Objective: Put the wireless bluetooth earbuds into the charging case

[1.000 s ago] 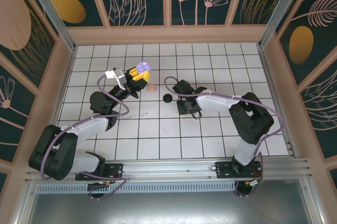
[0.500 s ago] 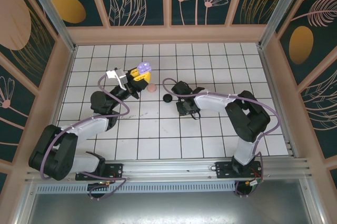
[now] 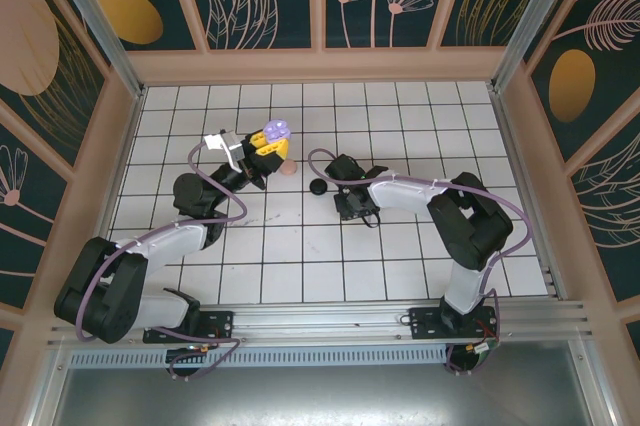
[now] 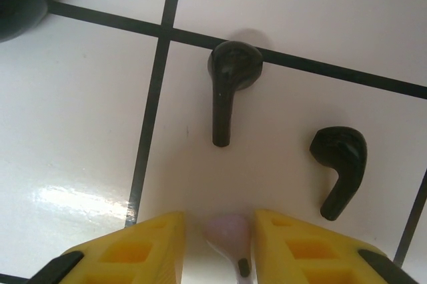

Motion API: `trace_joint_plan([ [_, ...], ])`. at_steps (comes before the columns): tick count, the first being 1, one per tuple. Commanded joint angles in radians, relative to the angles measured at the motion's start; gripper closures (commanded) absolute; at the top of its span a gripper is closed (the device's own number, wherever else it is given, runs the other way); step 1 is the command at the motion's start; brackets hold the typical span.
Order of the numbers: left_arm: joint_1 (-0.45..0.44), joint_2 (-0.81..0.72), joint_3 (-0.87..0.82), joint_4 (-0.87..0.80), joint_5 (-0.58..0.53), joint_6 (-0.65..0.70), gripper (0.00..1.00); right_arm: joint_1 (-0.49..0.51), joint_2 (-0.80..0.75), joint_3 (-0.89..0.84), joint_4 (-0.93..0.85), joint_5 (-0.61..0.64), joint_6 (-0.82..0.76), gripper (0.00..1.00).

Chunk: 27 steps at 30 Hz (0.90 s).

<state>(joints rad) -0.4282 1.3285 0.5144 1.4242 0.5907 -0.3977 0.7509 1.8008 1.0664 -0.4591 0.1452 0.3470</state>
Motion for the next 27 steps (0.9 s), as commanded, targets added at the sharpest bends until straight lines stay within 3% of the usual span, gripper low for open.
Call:
trace_joint_plan([
  [1,-0.007,-0.02,0.027,0.012,0.012,0.001,1.0,0.004,0.008,-0.002,-0.015,0.027,0.001,0.7],
  [15,-0.015,-0.022,0.037,0.004,0.013,0.006,1.0,0.004,-0.039,-0.026,-0.009,0.019,0.01,0.83],
  [27,-0.017,-0.043,0.041,-0.053,0.029,0.062,1.0,0.002,-0.252,0.032,-0.011,0.001,0.024,0.85],
])
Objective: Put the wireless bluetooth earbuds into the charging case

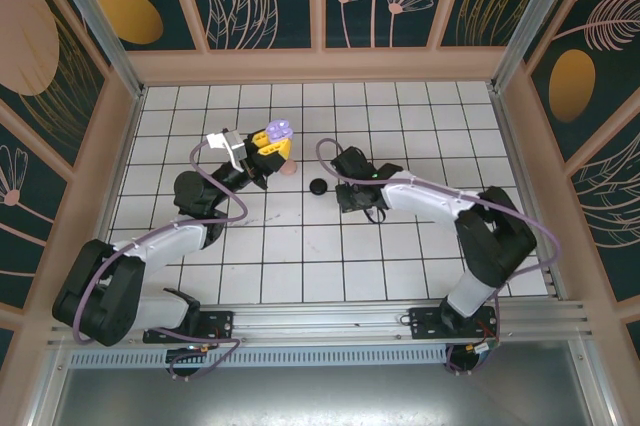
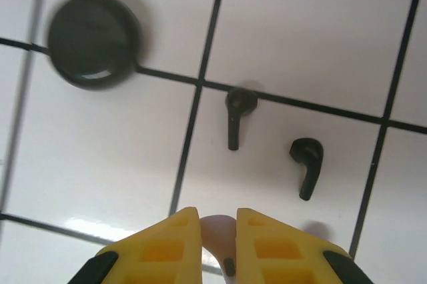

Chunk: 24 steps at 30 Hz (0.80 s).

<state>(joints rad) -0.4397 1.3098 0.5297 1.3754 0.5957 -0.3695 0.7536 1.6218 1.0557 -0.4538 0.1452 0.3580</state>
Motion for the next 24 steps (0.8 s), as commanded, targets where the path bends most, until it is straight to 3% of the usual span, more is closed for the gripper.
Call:
trace_joint_plan([
  [1,-0.005,-0.026,0.026,-0.012,0.03,0.041,1.0,0.0,-0.098,0.053,-0.016,0.0,0.009,0.85],
  [11,-0.016,-0.045,0.033,-0.083,0.066,0.121,1.0,-0.002,-0.331,0.159,0.098,-0.032,-0.065,0.84],
  [18,-0.053,-0.065,0.074,-0.305,0.052,0.341,1.0,0.001,-0.433,0.184,0.267,-0.156,-0.137,0.84],
  [24,-0.073,-0.041,0.079,-0.297,0.049,0.361,1.0,0.027,-0.462,0.159,0.408,-0.268,-0.172,0.84],
])
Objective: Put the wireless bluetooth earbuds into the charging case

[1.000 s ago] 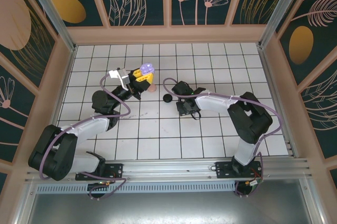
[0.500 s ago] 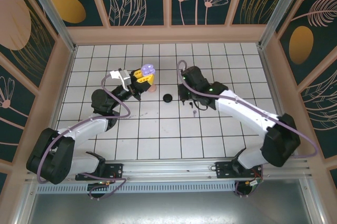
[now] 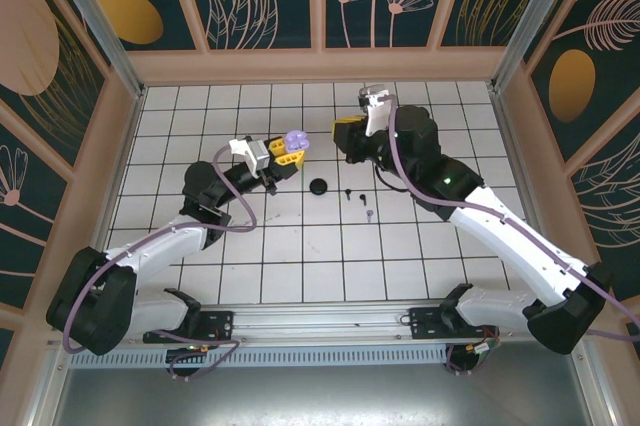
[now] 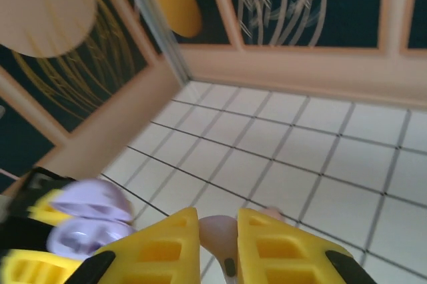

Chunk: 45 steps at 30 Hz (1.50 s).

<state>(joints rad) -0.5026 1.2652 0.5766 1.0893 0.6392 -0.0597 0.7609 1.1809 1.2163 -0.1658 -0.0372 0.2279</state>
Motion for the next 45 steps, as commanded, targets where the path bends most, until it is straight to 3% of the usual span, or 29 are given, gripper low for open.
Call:
trace_joint_plan([
  [1,-0.014,0.008,0.034,-0.008,0.005,0.05,1.0,0.028,-0.02,-0.005,0.135,-0.095,-0.046,0.84],
  [20,-0.035,0.047,0.062,0.026,0.008,0.002,1.0,0.13,0.033,-0.049,0.224,-0.116,-0.049,0.84],
  [45,-0.037,0.026,0.064,0.032,0.043,-0.023,1.0,0.137,0.056,-0.07,0.235,-0.063,-0.044,0.85],
])
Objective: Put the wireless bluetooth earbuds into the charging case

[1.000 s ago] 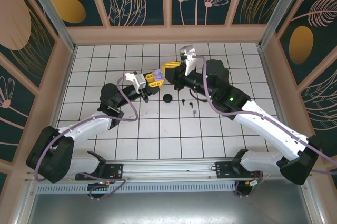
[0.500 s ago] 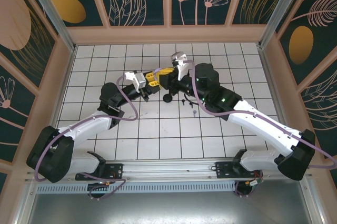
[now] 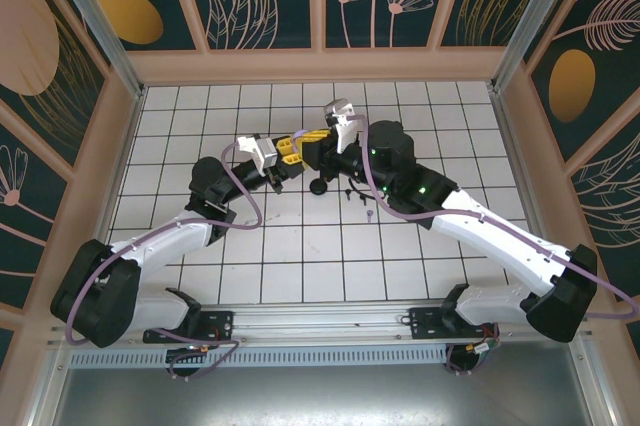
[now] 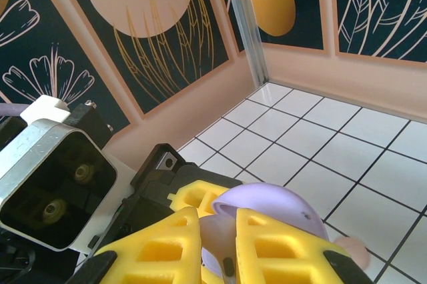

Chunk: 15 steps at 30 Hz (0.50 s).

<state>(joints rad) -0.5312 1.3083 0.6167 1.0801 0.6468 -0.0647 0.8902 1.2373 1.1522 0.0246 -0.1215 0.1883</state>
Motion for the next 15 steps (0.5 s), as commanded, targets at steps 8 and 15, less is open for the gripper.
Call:
trace_joint_plan([
  [8,-0.008,-0.02,0.022,0.043,0.036,-0.021,1.0,0.007,-0.032,0.0,0.075,-0.004,0.026,0.85],
  [15,-0.01,-0.027,0.025,0.041,0.037,-0.026,1.0,0.007,-0.027,-0.014,0.064,0.015,0.02,0.86],
])
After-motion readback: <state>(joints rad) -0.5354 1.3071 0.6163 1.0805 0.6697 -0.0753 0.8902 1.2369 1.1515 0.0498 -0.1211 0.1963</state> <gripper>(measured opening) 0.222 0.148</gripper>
